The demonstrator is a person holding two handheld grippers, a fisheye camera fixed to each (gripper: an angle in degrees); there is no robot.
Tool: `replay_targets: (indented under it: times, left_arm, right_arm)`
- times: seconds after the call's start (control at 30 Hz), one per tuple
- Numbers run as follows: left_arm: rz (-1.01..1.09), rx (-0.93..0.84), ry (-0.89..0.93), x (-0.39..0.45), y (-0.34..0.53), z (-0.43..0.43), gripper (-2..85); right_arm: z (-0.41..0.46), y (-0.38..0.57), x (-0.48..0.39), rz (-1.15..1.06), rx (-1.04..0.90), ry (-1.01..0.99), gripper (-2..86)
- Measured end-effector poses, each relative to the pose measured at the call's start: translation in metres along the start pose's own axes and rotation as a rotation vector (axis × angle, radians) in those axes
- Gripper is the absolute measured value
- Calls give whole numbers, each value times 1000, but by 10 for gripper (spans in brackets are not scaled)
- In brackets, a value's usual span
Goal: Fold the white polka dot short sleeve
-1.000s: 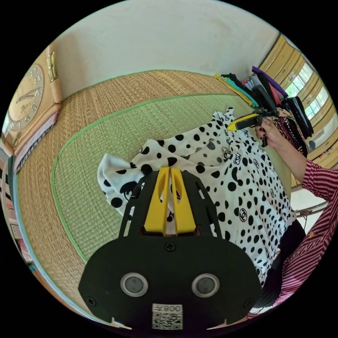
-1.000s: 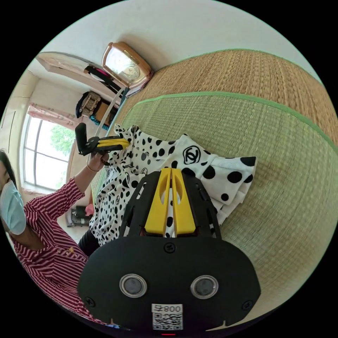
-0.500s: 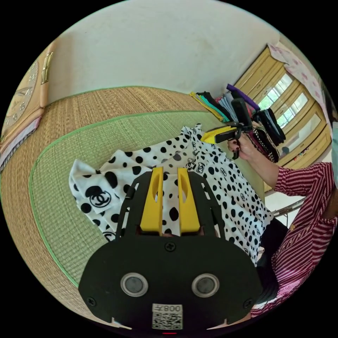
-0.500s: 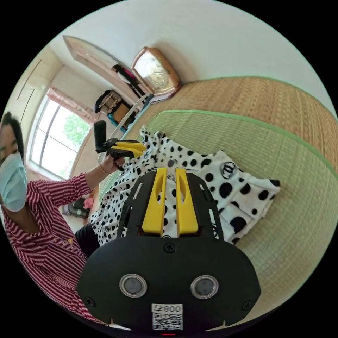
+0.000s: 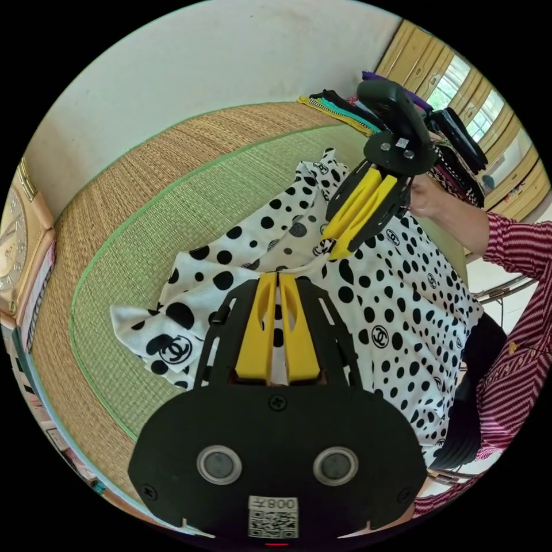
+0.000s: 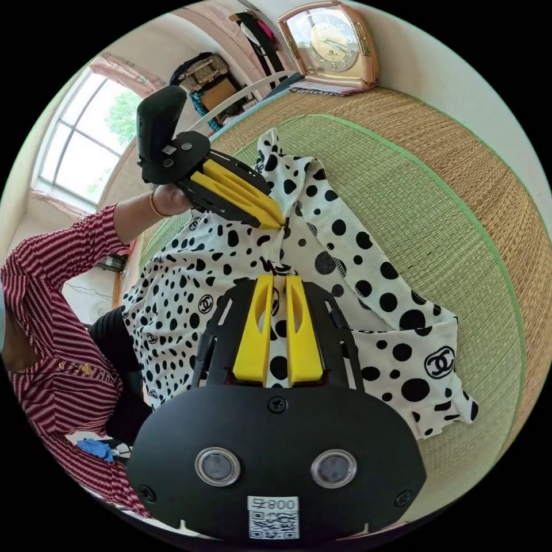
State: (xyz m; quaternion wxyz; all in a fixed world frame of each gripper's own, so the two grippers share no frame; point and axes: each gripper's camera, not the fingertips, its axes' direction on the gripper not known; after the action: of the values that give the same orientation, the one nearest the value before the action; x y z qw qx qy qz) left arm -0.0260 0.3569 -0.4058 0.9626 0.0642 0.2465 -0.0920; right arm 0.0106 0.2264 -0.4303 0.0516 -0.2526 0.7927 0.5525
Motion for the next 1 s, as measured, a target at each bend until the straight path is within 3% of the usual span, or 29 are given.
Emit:
replay_targets:
  times: [0.17,0.37,0.47,0.67,0.87,1.0]
  left_arm:
    - [-38,95,1,-3,14,-20,6]
    - [-69,118,-5,-8,17,-25,4]
    - [-77,125,-2,-10,19,-25,4]
    - [-96,146,28,-18,25,-32,4]
    - [-100,149,29,-23,20,-39,4]
    - [-94,138,28,-28,16,-41,5]
  right_arm:
    - [3,-8,27,24,-75,-168,25]
    - [15,-18,81,100,-156,-508,32]
    - [9,-18,88,108,-133,-473,57]
    - [-35,-1,61,83,39,-156,88]
    - [1,-24,55,40,-81,-175,61]
    - [4,-22,73,37,-105,-388,24]
